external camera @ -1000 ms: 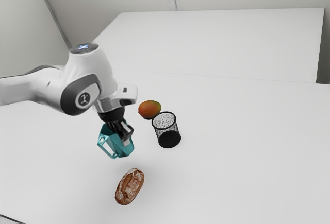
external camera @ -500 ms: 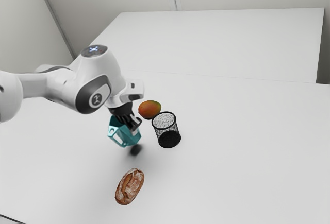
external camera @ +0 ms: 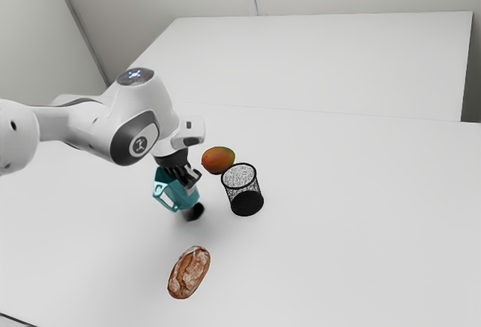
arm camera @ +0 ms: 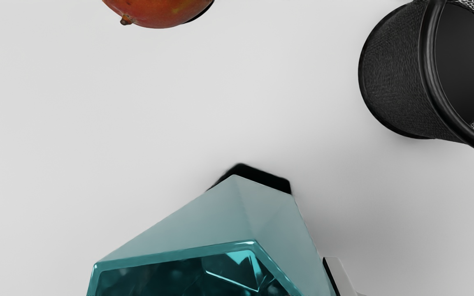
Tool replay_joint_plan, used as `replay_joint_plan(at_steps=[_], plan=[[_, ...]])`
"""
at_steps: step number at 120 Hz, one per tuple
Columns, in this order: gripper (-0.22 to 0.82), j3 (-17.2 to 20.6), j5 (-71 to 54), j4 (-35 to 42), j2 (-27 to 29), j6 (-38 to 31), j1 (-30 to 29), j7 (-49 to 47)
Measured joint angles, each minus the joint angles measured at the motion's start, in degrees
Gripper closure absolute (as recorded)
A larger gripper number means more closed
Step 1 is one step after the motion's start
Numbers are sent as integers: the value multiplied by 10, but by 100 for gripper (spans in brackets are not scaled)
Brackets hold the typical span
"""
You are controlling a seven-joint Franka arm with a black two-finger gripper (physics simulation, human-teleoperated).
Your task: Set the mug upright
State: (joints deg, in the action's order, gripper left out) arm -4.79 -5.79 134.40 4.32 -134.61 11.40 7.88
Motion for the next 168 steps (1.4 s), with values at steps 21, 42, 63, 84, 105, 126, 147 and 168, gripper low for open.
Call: replay_joint_plan(at_steps=[21, 42, 63, 84, 105, 126, 147, 168], plan=[[78, -16, -3, -7, -19, -2, -1, 7], [78, -21, -4, -8, -39, -11, -8, 15], [78, -28, -4, -10, -50, -18, -10, 20], [78, -27, -3, -32, -67, -21, -12, 25], [78, -27, -3, -43, -79, -22, 4, 28], [79, -27, -1, -41, -78, -23, 4, 30], [75, -27, 1, -40, -78, -23, 1, 33], [61, -27, 4, -41, -78, -22, 4, 41]])
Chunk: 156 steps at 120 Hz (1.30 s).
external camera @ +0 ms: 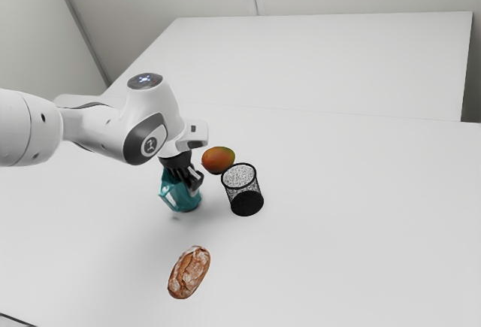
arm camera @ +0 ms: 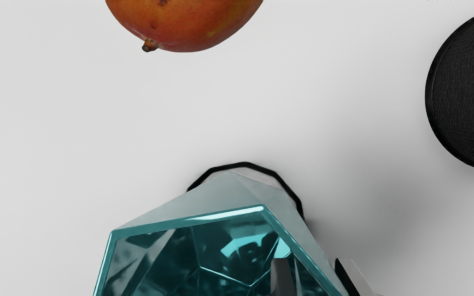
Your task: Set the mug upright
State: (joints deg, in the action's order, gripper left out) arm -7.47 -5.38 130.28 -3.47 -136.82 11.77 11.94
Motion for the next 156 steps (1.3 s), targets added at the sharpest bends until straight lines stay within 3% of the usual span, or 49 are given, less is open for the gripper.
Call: replay_joint_plan(at_steps=[41, 107, 124, 156], plan=[[34, 0, 0, 0, 10, 1, 1, 11], [20, 9, 7, -2, 106, 20, 6, 14], [10, 14, 29, -99, 83, 78, 6, 14], [3, 6, 68, -350, -29, 286, -3, 5]])
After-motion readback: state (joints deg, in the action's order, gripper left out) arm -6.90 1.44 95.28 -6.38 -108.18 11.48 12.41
